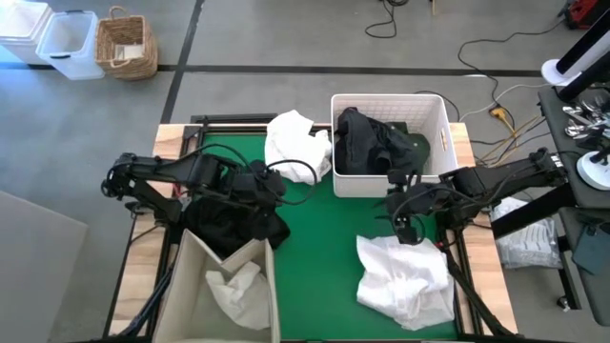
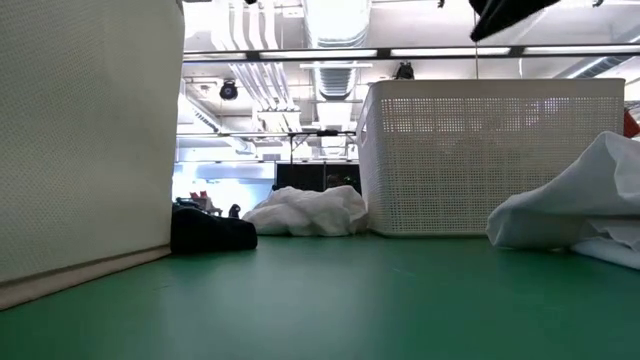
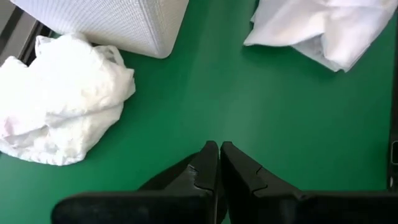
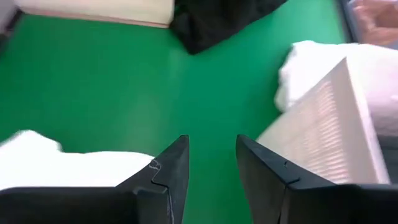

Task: Sort clothes
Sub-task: Put the white dress into the bottom left white bin

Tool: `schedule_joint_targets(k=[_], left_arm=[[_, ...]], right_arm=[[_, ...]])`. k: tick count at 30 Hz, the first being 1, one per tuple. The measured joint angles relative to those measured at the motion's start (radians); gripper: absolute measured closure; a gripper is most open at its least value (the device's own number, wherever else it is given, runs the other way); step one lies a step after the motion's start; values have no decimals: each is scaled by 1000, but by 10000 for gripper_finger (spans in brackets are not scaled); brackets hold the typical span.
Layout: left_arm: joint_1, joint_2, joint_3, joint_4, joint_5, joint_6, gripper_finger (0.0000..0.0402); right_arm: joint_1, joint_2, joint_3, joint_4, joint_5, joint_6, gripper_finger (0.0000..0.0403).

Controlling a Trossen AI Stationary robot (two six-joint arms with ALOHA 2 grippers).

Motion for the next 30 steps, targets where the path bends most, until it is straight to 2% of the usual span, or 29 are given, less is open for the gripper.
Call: schedule_joint_targets(k=[6, 12, 21, 30], left_arm=[[0, 22, 8, -17, -22, 8, 401], [-35, 2, 10, -12, -253, -21, 401], [-121, -66, 15, -12, -472, -18, 401], [-198, -98, 16, -17, -587, -17, 401]], right_arm=[[0, 54, 84, -19, 93, -69, 295], [-5, 111, 198, -15, 125, -163, 312], [-94, 237, 428, -12, 141, -213, 330], [-227, 449, 692, -86, 136, -289, 300]])
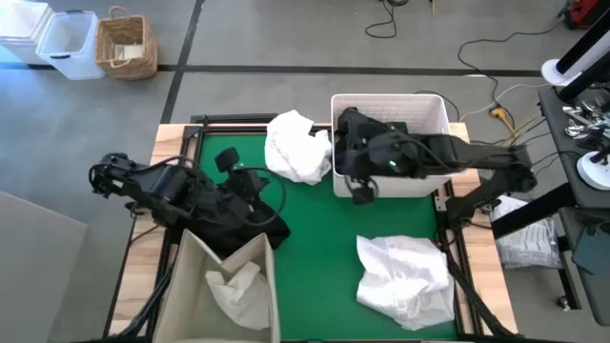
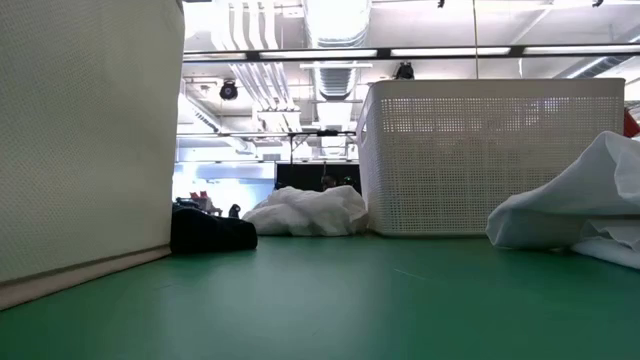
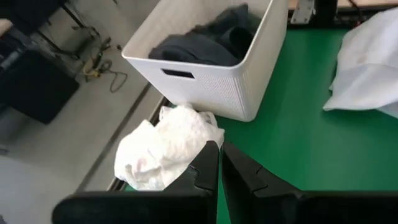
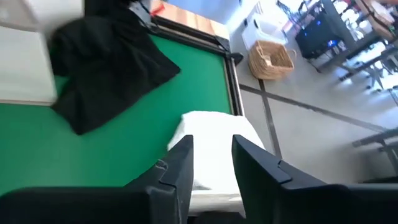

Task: Sort clothes
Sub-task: Put the white dress into the bottom left white bin

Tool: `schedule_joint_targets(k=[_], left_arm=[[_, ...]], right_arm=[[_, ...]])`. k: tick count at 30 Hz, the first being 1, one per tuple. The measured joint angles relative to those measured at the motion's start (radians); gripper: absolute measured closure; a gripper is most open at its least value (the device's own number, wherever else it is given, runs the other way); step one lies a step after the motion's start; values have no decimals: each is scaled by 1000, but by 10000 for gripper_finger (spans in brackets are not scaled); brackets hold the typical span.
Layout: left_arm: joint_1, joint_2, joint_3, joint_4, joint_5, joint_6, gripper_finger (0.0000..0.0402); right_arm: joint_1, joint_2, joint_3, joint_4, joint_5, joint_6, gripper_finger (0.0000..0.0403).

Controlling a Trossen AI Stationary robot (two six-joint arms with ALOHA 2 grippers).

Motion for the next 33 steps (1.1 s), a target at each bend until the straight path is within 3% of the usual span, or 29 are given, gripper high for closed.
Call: schedule_joint_targets(k=[10, 15, 24, 33], left_arm=[[-77, -110, -13, -9, -141, -11, 401], [-91, -152, -33, -10, -148, -34, 401], [-98, -182, -41, -15, -148, -54, 401], [-104, -201, -41, -60, -147, -85, 401]], right_arm=[[-125, 237, 285, -44, -132, -66, 248], [-156, 334, 383, -59, -135, -89, 224], [-184, 473, 473, -61, -136, -109, 196], [-193, 586, 478, -54, -138, -120, 171]])
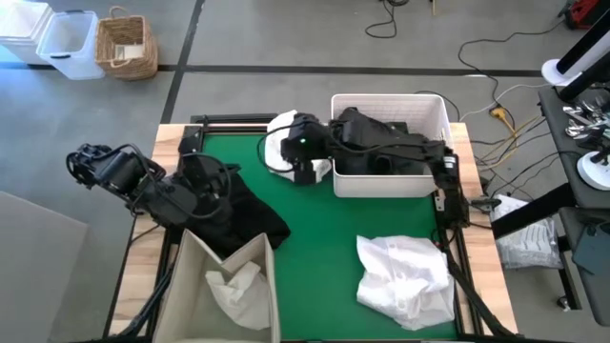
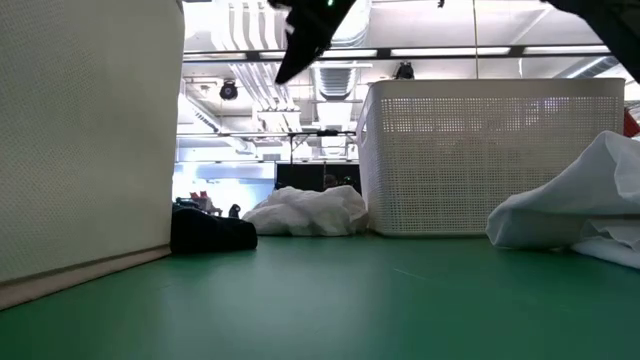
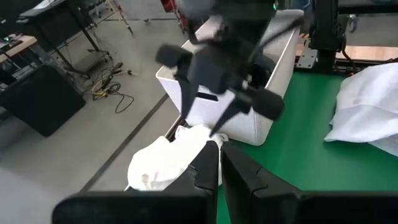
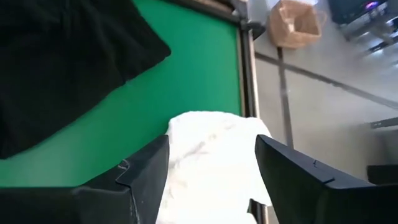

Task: Sort clothes
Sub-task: Put the white dress into the bottom left white bin

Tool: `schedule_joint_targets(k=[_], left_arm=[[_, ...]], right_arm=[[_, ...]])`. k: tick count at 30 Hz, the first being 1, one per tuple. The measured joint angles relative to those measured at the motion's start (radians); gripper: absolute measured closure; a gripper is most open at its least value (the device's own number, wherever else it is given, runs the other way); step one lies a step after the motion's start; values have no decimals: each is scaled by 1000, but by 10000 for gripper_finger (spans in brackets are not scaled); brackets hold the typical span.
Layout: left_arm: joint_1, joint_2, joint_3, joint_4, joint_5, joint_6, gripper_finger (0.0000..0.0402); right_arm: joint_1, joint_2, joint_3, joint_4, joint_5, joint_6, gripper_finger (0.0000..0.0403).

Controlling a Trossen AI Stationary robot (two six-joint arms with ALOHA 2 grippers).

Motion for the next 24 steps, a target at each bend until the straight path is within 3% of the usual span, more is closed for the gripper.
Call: schedule_joint_targets(k=[9, 24], left_arm=[[0, -40, 0, -101, 1, -102, 401], [-2, -78, 0, -119, 10, -107, 401]], right_arm=[[-33, 89, -2, -2, -142, 3, 138], [-91, 213, -4, -55, -82, -68, 108]])
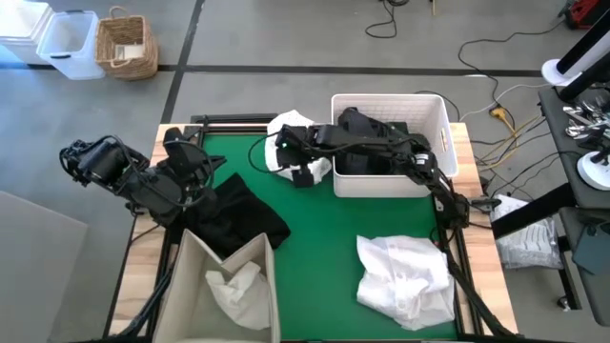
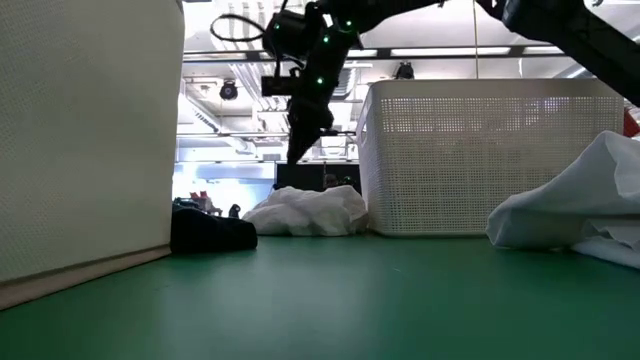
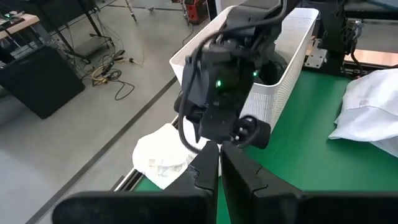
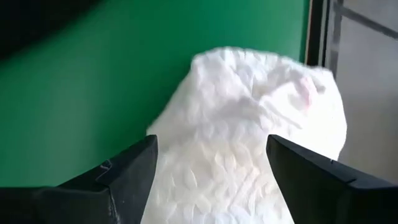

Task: Sort clothes
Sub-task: Put the white dress into the bottom left white bin

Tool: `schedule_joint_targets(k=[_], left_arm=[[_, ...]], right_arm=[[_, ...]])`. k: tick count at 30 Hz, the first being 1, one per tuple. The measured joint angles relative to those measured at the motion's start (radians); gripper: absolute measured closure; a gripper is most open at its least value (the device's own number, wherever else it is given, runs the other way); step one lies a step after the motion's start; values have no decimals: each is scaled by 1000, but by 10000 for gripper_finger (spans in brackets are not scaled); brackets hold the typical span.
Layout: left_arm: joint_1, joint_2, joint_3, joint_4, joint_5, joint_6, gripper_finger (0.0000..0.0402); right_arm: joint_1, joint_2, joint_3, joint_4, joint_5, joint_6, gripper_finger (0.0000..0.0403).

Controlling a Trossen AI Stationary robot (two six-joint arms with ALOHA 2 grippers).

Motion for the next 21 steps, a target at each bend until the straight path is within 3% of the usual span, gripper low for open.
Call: schedule_joint_targets(k=[6, 21], left_arm=[[0, 6, 0, 0, 1, 5, 402], [0, 32, 0, 0, 28, 8, 401]], right_arm=[[2, 27, 0, -27, 64, -6, 108], [-7, 43, -60, 14, 68, 72, 119]])
